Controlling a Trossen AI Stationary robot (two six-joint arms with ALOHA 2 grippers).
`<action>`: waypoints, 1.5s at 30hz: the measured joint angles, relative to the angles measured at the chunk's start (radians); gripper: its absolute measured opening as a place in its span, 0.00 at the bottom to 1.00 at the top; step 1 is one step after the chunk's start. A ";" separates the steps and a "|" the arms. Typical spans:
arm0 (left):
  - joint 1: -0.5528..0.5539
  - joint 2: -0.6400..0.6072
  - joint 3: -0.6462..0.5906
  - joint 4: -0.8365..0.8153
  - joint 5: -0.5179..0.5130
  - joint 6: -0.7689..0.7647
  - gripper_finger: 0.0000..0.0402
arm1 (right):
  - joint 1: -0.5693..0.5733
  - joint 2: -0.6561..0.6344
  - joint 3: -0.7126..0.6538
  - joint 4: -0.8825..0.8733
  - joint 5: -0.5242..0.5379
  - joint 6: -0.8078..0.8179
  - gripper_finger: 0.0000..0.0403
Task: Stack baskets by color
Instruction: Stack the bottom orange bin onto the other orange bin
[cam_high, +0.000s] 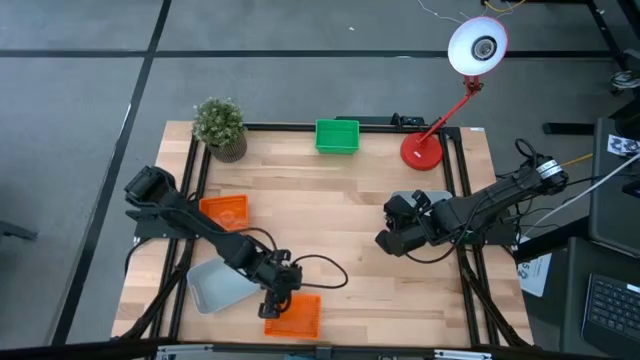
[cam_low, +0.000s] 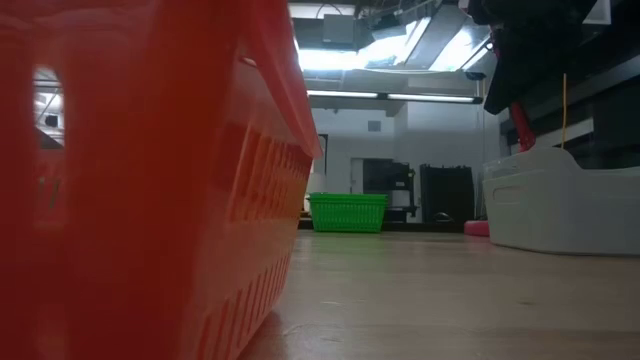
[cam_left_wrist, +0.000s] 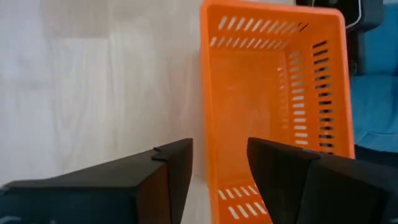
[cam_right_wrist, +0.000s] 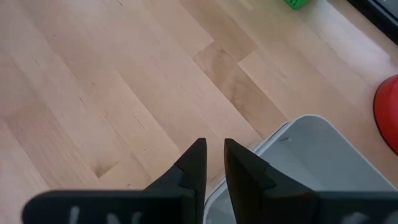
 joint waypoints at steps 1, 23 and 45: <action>-0.002 0.004 0.000 0.002 0.001 -0.003 0.36 | 0.000 0.000 0.000 0.000 0.000 0.000 0.14; 0.033 0.102 0.083 -0.089 0.031 0.073 0.01 | 0.000 0.000 0.000 -0.009 -0.001 -0.030 0.14; 0.254 -0.370 0.475 -1.159 -0.470 0.161 0.00 | 0.000 0.000 0.000 0.001 -0.043 -0.030 0.14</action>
